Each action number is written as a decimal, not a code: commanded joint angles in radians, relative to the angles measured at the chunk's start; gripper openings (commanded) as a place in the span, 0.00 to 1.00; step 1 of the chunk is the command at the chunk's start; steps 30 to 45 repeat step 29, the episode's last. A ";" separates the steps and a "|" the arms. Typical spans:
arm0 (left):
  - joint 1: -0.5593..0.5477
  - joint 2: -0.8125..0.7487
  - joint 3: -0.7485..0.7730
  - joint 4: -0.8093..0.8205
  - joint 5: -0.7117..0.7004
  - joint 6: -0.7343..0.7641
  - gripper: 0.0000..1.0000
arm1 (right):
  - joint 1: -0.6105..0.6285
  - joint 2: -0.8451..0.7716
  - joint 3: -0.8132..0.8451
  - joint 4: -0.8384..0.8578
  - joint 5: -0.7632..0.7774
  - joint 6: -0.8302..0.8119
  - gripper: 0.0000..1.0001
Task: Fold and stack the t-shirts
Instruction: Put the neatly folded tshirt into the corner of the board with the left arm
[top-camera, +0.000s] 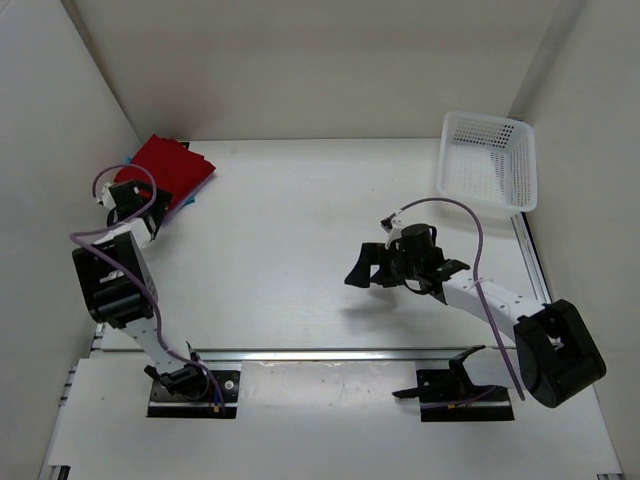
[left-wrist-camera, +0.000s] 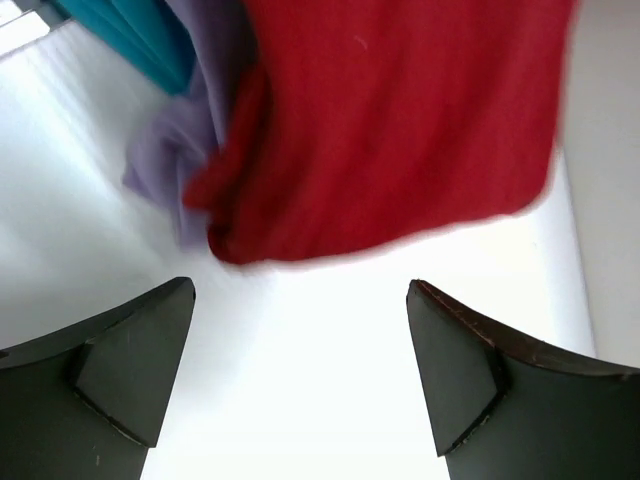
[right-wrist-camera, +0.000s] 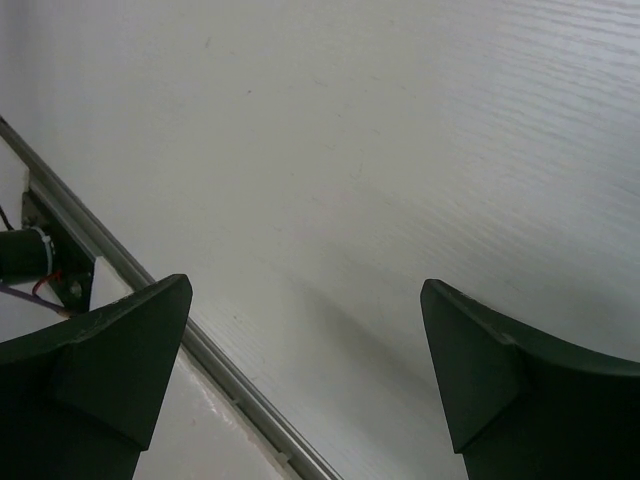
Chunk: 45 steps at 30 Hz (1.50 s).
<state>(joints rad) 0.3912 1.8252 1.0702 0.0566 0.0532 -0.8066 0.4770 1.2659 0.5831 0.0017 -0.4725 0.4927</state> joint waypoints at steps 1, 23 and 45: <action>-0.003 -0.206 -0.068 0.040 -0.082 -0.034 0.99 | 0.008 -0.055 -0.022 -0.034 0.081 -0.031 0.99; -0.801 -0.739 -0.748 0.117 -0.039 0.027 0.98 | 0.195 -0.243 0.015 -0.233 0.526 -0.117 0.99; -0.803 -0.816 -0.759 0.054 -0.052 0.050 0.98 | 0.109 -0.280 -0.069 -0.131 0.338 -0.075 0.99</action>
